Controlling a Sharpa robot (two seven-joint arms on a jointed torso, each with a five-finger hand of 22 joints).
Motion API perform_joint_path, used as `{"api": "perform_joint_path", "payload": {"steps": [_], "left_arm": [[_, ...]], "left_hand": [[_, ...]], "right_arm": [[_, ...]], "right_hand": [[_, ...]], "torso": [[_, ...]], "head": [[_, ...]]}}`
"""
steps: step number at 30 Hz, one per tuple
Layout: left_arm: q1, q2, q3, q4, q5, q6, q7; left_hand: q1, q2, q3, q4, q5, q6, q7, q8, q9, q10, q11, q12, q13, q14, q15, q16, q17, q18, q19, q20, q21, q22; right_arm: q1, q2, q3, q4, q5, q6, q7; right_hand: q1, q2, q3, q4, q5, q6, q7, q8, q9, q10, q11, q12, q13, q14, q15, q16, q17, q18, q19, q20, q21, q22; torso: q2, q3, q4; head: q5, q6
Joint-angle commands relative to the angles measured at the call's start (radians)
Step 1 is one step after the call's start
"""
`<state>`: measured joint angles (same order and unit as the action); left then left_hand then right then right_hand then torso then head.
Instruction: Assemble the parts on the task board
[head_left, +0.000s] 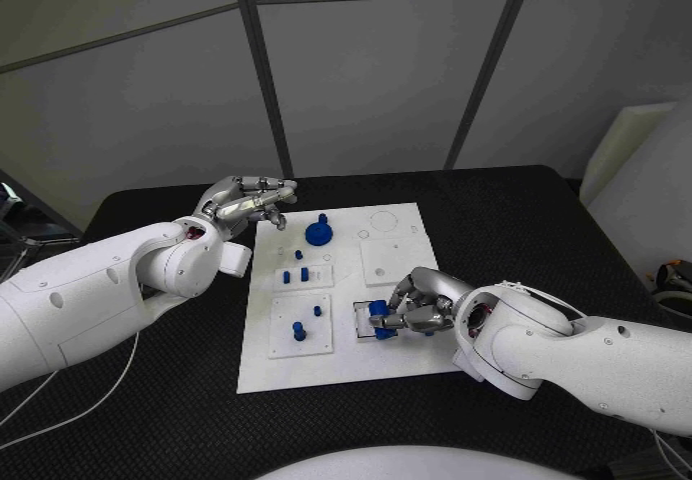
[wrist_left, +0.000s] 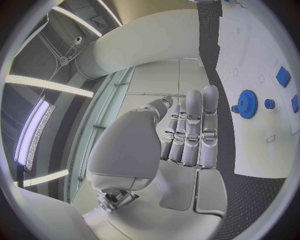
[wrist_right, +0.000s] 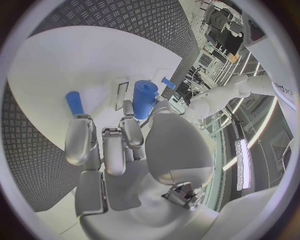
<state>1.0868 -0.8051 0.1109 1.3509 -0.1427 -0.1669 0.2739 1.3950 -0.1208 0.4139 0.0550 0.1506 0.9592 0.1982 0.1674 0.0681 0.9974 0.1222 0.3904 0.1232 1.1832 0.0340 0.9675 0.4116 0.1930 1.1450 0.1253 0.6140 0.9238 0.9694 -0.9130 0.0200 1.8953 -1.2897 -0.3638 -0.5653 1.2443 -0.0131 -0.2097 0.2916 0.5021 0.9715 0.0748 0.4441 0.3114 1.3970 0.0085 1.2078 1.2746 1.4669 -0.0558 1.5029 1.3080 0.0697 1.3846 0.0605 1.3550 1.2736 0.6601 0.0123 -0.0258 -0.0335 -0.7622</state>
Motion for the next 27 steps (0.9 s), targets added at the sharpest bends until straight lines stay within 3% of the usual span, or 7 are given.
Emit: {"api": "perform_joint_path", "payload": {"steps": [1,12,21,27], "left_arm": [[0.002,0.0,0.001,0.003,-0.002,0.011,0.002],[0.002,-0.002,0.001,0.006,-0.002,0.009,0.002],[0.002,-0.004,0.001,0.009,-0.002,0.009,0.001],[0.002,-0.006,0.001,0.011,-0.002,0.008,0.001]], "left_hand": [[-0.012,0.0,-0.003,0.005,-0.004,-0.008,-0.003,0.007,-0.001,-0.007,-0.003,0.003,0.001,-0.008,0.0,0.003,-0.002,-0.011,-0.001,0.006,-0.006,-0.001],[-0.012,0.0,-0.003,0.005,-0.004,-0.008,-0.003,0.007,-0.001,-0.007,-0.003,0.003,0.001,-0.008,0.0,0.003,-0.002,-0.011,-0.001,0.006,-0.006,-0.001],[-0.012,0.0,-0.003,0.005,-0.004,-0.008,-0.003,0.007,-0.001,-0.007,-0.003,0.003,0.001,-0.008,0.0,0.003,-0.002,-0.011,-0.001,0.006,-0.006,-0.001],[-0.012,0.0,-0.003,0.005,-0.004,-0.008,-0.003,0.007,-0.001,-0.007,-0.003,0.003,0.001,-0.008,0.0,0.003,-0.002,-0.011,-0.001,0.006,-0.006,-0.001]], "right_arm": [[0.001,0.007,0.001,-0.007,-0.003,0.053,-0.011],[0.001,0.029,0.001,-0.025,-0.037,0.037,-0.019],[0.001,0.049,0.001,-0.032,-0.05,0.025,-0.015],[0.001,0.054,0.001,-0.04,-0.058,0.021,-0.015]], "right_hand": [[-0.016,0.002,-0.01,0.001,-0.008,0.013,-0.002,0.01,0.008,0.002,-0.01,-0.006,0.0,0.073,-0.008,-0.003,0.112,0.001,-0.001,-0.009,-0.005,0.0],[-0.037,0.005,-0.022,0.001,-0.022,0.017,-0.007,0.017,0.021,0.002,-0.014,-0.011,-0.002,0.073,-0.011,-0.005,0.11,0.002,-0.004,-0.013,-0.008,-0.003],[-0.06,0.001,-0.038,0.001,-0.093,0.009,-0.008,0.024,0.044,0.003,-0.015,-0.017,-0.003,0.073,-0.013,-0.007,0.109,0.002,-0.005,-0.015,-0.012,-0.005],[-0.064,-0.001,-0.039,0.001,-0.102,0.007,-0.007,0.024,0.047,0.001,-0.015,-0.022,-0.006,0.072,-0.013,-0.009,0.105,0.003,-0.008,-0.015,-0.016,-0.01]], "torso": [[0.001,0.0,-0.0012],[0.001,0.0006,-0.0006],[0.001,0.0002,-0.0002],[0.0,0.0001,-0.0012]], "head": [[0.002,0.001],[0.008,-0.001],[0.013,-0.001],[0.017,-0.001]]}}
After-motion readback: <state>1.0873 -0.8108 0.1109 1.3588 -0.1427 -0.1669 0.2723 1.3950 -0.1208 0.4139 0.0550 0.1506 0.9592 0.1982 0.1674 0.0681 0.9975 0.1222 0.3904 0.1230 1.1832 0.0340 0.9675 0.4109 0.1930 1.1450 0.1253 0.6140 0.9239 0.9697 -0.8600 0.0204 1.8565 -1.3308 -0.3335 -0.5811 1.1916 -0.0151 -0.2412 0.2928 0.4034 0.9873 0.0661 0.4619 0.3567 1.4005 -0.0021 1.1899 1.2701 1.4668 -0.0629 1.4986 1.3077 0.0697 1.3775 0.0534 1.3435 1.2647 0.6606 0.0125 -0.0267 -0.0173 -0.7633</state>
